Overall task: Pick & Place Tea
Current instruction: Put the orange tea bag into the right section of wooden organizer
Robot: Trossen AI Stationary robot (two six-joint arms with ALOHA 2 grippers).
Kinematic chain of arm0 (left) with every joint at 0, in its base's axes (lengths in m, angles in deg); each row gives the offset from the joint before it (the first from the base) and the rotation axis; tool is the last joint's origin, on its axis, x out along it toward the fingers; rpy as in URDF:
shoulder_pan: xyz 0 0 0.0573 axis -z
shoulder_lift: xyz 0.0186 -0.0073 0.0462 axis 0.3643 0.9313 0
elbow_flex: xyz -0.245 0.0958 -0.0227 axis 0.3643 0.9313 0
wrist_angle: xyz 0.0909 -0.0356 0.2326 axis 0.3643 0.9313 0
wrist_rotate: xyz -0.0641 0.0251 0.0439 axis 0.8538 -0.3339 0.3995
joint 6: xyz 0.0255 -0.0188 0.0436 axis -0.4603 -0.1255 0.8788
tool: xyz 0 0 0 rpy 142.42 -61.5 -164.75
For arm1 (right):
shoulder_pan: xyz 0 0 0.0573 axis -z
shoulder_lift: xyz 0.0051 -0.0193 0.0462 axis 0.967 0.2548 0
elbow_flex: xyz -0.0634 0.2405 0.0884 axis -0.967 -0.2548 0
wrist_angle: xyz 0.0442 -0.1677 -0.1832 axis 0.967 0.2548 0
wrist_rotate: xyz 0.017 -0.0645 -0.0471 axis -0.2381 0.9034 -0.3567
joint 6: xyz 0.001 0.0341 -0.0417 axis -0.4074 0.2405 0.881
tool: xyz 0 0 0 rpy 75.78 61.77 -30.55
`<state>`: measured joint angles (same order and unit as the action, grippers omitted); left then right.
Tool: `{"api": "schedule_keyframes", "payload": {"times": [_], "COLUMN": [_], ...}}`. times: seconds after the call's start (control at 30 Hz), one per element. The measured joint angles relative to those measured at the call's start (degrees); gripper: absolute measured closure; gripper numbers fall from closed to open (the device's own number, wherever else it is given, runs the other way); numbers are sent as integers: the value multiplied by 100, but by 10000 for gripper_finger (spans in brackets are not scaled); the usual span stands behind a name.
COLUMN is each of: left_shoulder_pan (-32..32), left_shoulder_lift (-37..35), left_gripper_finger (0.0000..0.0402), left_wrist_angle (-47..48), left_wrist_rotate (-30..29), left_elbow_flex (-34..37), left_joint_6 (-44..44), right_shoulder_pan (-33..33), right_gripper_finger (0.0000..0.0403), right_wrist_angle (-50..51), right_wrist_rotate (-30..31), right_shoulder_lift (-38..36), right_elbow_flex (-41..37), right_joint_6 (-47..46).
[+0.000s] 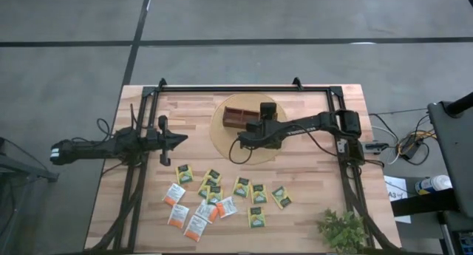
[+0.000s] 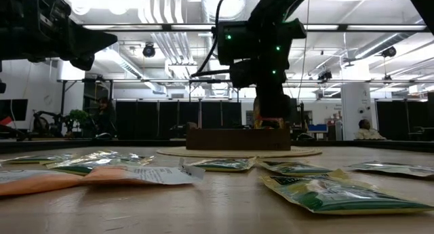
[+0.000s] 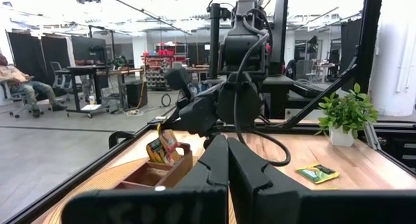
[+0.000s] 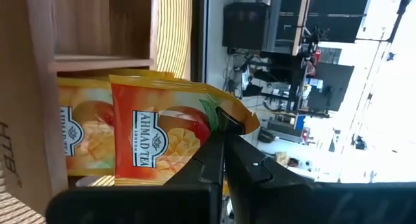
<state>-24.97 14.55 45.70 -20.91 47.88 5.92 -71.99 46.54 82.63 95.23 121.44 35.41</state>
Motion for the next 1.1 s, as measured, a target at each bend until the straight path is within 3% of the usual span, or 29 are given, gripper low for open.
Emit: {"api": "schedule_keyframes", "payload": {"times": [0.4, 0.83, 1.1], "left_shoulder_pan": [0, 0, -1], "left_shoulder_lift": [1, 1, 1], "left_gripper_finger": [402, 402, 402], "left_wrist_angle": [-4, -7, -8], "left_wrist_rotate": [2, 1, 1], "left_elbow_flex": [1, 2, 1], "left_joint_6": [1, 0, 1], "right_shoulder_pan": [57, 128, 152], "right_gripper_finger": [395, 394, 353], "right_wrist_angle": [-628, -641, -645], "right_wrist_rotate": [-2, -45, -348], "right_shoulder_lift": [-7, -7, -7], "right_elbow_flex": [-406, -549, -559], "right_joint_6": [267, 249, 87]}}
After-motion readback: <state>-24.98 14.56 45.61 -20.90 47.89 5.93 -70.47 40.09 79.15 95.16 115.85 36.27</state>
